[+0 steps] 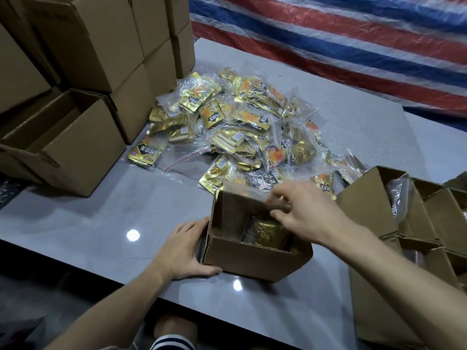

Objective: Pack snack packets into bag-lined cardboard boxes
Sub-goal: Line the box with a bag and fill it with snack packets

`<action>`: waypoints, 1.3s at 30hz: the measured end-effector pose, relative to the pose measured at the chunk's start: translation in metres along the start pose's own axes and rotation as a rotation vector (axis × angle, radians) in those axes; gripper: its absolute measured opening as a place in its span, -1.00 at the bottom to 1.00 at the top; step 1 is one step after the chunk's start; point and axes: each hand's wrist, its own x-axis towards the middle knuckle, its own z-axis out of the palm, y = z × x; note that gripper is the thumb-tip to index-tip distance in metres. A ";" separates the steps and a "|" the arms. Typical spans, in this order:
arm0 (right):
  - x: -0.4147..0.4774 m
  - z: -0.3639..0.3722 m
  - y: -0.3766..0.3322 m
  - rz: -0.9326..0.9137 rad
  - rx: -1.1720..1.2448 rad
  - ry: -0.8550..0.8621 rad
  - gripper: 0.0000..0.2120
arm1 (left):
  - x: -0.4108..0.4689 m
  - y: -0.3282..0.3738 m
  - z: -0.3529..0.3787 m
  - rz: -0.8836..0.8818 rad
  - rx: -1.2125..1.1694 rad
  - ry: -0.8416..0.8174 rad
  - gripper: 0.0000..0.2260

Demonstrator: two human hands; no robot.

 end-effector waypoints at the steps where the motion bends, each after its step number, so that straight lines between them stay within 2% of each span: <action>1: -0.002 0.005 -0.004 -0.074 -0.066 0.051 -0.78 | 0.000 0.001 -0.001 0.003 -0.005 0.004 -0.12; 4: -0.010 0.020 -0.010 -0.263 -0.079 0.087 -0.58 | -0.001 0.002 -0.002 -0.001 -0.008 0.007 -0.11; 7: -0.008 0.029 -0.005 -0.311 -0.061 -0.101 -0.52 | -0.001 0.003 -0.002 -0.006 -0.004 0.013 -0.06; 9: -0.002 0.033 0.002 -0.263 0.000 -0.262 -0.48 | 0.000 0.004 -0.003 -0.009 -0.011 0.005 -0.05; 13: 0.012 0.040 0.008 -0.167 0.137 -0.443 -0.57 | -0.001 0.005 -0.004 -0.014 -0.020 -0.012 -0.06; 20: 0.030 0.055 -0.003 -0.069 0.124 -0.613 -0.67 | 0.002 0.002 -0.002 -0.003 -0.025 -0.017 -0.08; 23: 0.030 0.052 -0.008 0.054 0.308 -0.764 -0.50 | 0.002 0.002 -0.001 0.004 -0.028 -0.023 -0.06; 25: 0.027 0.052 -0.013 0.140 0.459 -0.803 -0.42 | 0.002 0.000 0.000 0.000 -0.027 -0.023 -0.04; 28: 0.020 0.056 -0.012 0.163 0.537 -0.672 -0.46 | 0.001 -0.001 0.001 0.006 -0.041 -0.012 -0.04; 33: 0.014 0.040 0.013 0.192 0.756 -0.440 -0.67 | 0.002 -0.002 0.001 0.016 -0.037 -0.018 -0.07; 36: 0.014 0.021 0.027 0.213 0.874 -0.158 -0.64 | 0.003 -0.001 0.000 0.014 -0.053 -0.019 -0.11; 39: 0.026 0.006 0.052 0.342 0.815 0.261 -0.59 | 0.002 -0.002 0.000 0.018 -0.043 -0.011 -0.11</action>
